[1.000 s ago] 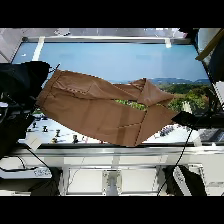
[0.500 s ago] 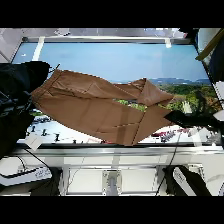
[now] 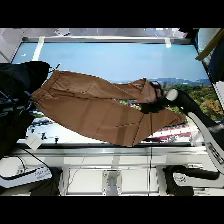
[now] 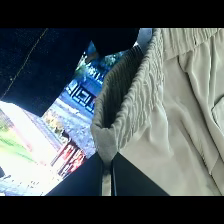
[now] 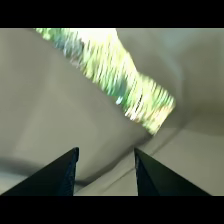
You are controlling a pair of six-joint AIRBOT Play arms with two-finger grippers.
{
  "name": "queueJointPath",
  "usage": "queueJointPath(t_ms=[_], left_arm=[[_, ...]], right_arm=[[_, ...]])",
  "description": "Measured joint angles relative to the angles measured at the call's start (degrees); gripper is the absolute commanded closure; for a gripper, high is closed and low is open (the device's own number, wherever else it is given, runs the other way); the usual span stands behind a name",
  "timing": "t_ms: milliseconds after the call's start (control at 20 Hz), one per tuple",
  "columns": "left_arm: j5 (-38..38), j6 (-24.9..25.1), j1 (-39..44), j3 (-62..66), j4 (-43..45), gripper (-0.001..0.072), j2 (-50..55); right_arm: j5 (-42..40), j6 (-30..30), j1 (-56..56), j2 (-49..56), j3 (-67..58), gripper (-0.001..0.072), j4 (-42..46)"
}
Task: Fold the clothes and pants, and hang the long-sleeved shirts on hangers.
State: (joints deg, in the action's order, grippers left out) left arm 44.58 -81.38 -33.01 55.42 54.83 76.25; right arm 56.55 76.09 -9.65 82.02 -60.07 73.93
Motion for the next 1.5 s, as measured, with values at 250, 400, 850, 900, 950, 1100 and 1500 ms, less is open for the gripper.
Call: queueJointPath(t_ms=[250,400,850,900,950,1100,1500], left_arm=[[0.2,0.0,0.0,0.0,0.0,0.0682,0.0],[0.3,0.0,0.0,0.0,0.1,0.0682,0.0],[0.3,0.5,0.0,0.0,0.1,0.0682,0.0],[0.3,0.6,0.0,0.0,0.1,0.0682,0.0],[0.3,0.7,0.1,0.0,0.1,0.0682,0.0],[0.3,0.8,0.0,0.0,0.1,0.0681,0.0],[1.8,0.9,-3.3,0.0,0.1,0.0682,-4.6]], right_arm=[[6.7,5.1,-4.5,4.9,-8.6,0.0292,13.9],[9.0,7.2,-5.2,6.6,-10.1,0.0293,17.6],[11.3,10.2,-5.7,10.8,-10.9,0.0352,20.3],[11.3,10.3,-5.7,11.1,-10.9,0.0387,20.3],[11.3,10.3,-5.7,11.5,-10.9,0.0403,20.3],[11.4,10.5,-5.7,12.4,-10.9,0.0699,20.4],[20.1,9.5,-5.1,8.9,-16.2,0.0699,31.6]])
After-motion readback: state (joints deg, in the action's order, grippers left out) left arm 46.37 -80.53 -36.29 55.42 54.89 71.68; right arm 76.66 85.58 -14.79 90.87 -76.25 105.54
